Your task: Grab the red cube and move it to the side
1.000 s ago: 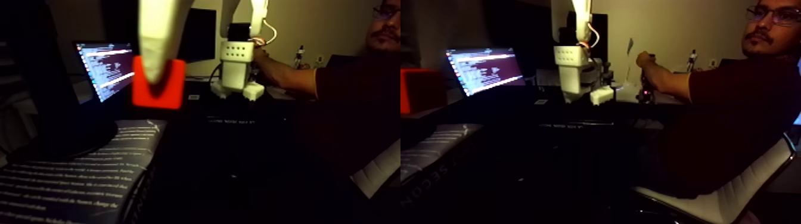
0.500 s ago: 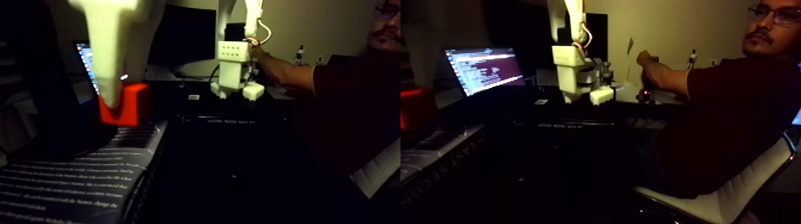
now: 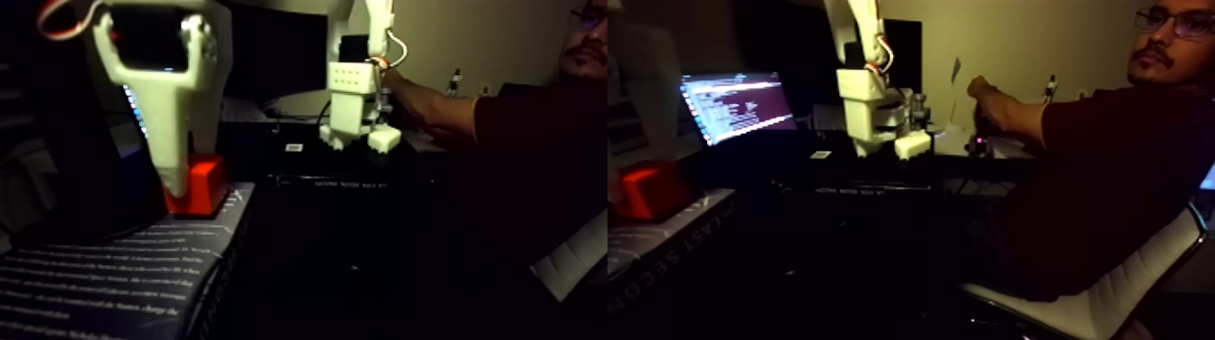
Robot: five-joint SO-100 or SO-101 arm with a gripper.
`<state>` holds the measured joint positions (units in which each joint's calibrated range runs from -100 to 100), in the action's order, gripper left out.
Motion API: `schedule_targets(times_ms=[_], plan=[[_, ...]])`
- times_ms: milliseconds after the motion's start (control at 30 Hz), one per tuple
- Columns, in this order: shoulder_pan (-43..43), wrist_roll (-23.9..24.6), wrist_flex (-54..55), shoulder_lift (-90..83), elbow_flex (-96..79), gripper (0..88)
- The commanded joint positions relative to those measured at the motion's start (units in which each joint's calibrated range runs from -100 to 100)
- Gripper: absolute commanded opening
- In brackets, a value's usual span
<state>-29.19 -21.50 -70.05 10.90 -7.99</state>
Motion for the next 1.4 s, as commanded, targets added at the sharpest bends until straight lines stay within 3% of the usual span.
schedule_targets(times_ms=[0, 400, 600, 833, 1167, 1367], plan=[[-0.9, -0.3, 0.6, -0.1, 1.4, 8.0], [-0.4, -0.9, 1.7, 1.0, -1.3, 8.7], [-0.4, -1.4, 2.1, 0.7, -1.2, 18.5], [-0.2, -5.5, -0.6, -0.4, -0.5, 31.8], [0.3, -7.9, -8.1, -10.1, -0.4, 31.7], [5.3, -7.5, -16.9, -18.3, -1.2, 31.7]])
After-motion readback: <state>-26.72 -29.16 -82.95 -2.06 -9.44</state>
